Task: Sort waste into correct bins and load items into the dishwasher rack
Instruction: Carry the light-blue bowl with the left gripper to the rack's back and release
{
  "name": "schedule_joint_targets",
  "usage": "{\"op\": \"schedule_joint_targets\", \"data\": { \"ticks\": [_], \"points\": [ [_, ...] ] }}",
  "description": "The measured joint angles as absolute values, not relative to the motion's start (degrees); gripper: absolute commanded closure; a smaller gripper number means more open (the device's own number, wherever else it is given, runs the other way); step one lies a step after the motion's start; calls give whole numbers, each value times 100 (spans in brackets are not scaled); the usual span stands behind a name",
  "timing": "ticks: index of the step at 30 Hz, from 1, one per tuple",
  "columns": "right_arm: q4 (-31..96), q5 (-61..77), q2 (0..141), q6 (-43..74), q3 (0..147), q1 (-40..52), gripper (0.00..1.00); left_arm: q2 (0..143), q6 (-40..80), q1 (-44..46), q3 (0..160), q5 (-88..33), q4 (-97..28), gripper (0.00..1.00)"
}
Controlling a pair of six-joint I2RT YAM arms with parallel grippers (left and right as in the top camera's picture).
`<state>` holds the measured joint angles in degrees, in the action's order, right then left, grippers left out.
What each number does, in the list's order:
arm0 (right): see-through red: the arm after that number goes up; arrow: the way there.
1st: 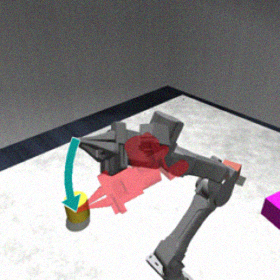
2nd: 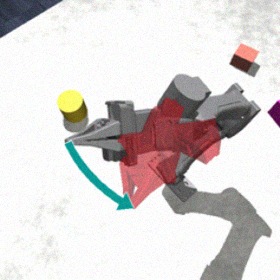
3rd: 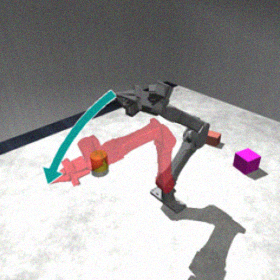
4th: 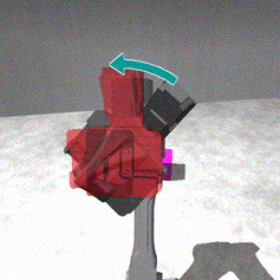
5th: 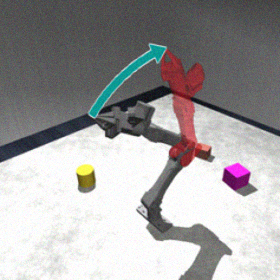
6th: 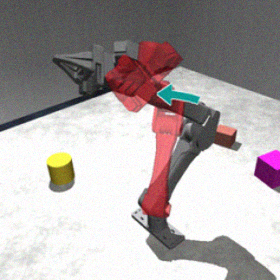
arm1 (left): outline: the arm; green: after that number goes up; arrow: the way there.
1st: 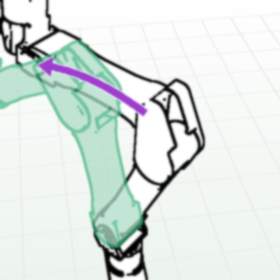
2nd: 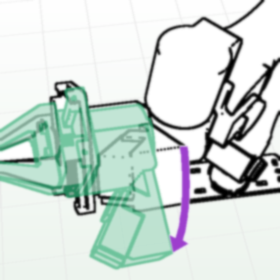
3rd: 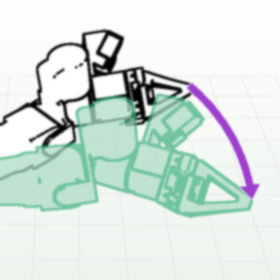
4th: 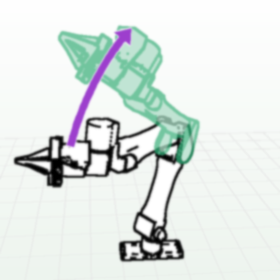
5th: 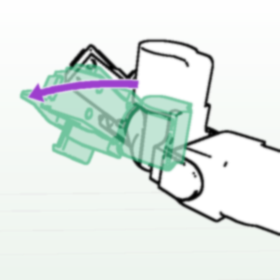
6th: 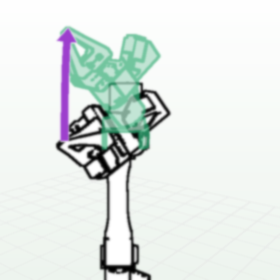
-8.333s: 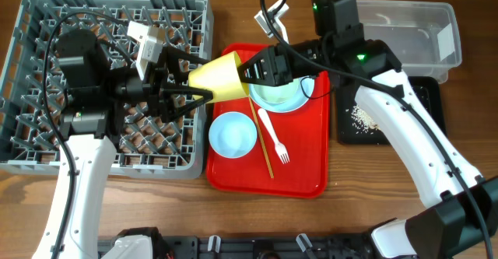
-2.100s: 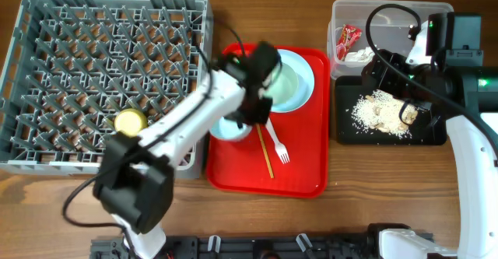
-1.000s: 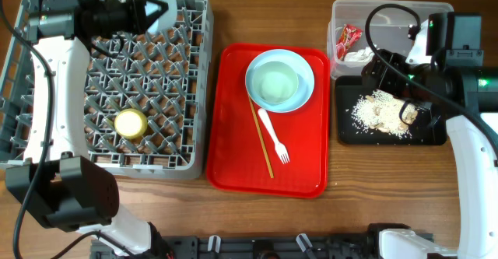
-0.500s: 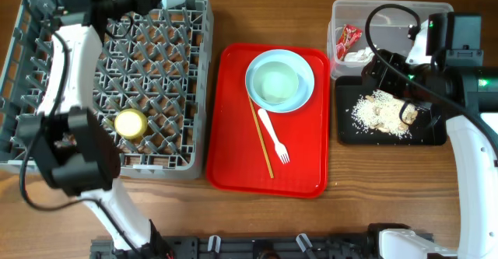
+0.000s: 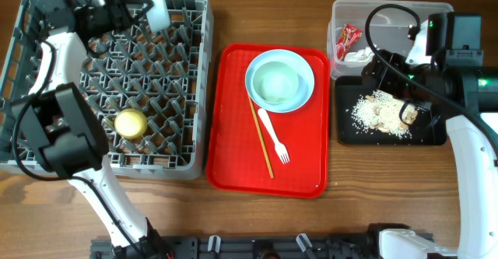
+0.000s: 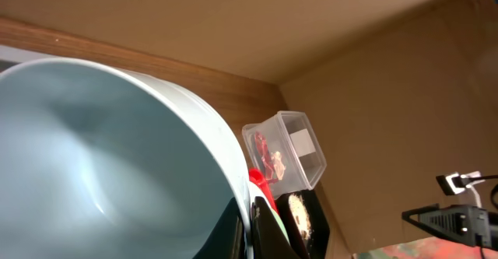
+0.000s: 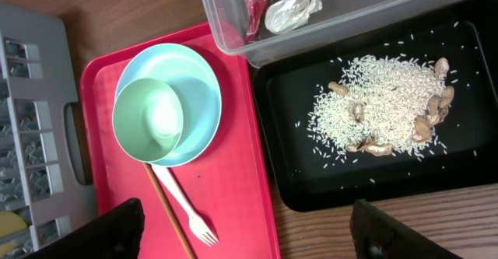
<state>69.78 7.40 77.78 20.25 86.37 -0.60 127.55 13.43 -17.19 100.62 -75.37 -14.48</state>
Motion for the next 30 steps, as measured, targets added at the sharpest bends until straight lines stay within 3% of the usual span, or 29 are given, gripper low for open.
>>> {"op": "schedule_joint_targets", "data": {
  "ticks": [14, 18, 21, 25, 27, 28, 30],
  "points": [
    [6982, 740, 7778, 2027, 8637, -60, 15, 12755, 1372, -2102, 9998, -7644, -1942, 96],
    [6982, 740, 7778, 2027, 8637, -60, 16, 12755, 1350, -2255, 9981, -7640, -2102, 69],
    [6984, 738, 7778, 2027, 8637, -60, 16, 12755, 1382, -2386, 9974, -7642, -2366, 41],
    [6982, 740, 7778, 2027, 8637, -60, 16, 12755, 1400, -2606, 9959, -7638, -2882, 26],
    [6980, 740, 7778, 2027, 8637, -60, 15, 12757, 1422, -2707, 9953, -7636, -3061, 6],
    [6984, 740, 7778, 2027, 8637, -60, 16, 12757, 1404, -2764, 9948, -7640, -3107, 0],
    [6984, 740, 7778, 2025, 8637, -60, 16, 12757, 1413, -2877, 9946, -7640, -3153, 0]
  ]
}}
